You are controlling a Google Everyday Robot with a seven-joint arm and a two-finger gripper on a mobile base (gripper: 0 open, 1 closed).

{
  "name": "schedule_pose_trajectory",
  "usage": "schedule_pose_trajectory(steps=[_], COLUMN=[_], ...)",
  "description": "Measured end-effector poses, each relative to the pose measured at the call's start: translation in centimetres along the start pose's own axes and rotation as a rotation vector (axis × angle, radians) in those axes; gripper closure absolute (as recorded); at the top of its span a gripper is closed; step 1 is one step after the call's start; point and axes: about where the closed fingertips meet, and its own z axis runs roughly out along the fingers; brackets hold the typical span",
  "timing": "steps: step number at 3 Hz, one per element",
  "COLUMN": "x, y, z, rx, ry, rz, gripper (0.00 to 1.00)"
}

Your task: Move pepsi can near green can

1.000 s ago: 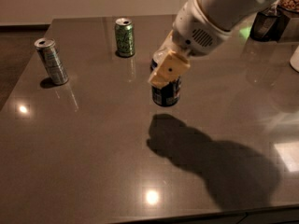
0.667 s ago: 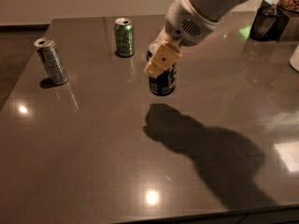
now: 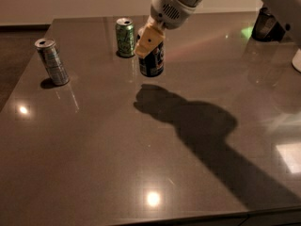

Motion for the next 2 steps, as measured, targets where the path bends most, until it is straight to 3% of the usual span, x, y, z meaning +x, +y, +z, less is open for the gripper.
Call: schedule_pose_trajectory(steps=[1, 2], x=[-0.9, -1.0], y=[-4.0, -6.5], z=[1.3, 2.0], rx=[0.041, 0.077], ry=[-0.049, -0.051], rz=[0.051, 0.079], gripper=[1.0, 1.0])
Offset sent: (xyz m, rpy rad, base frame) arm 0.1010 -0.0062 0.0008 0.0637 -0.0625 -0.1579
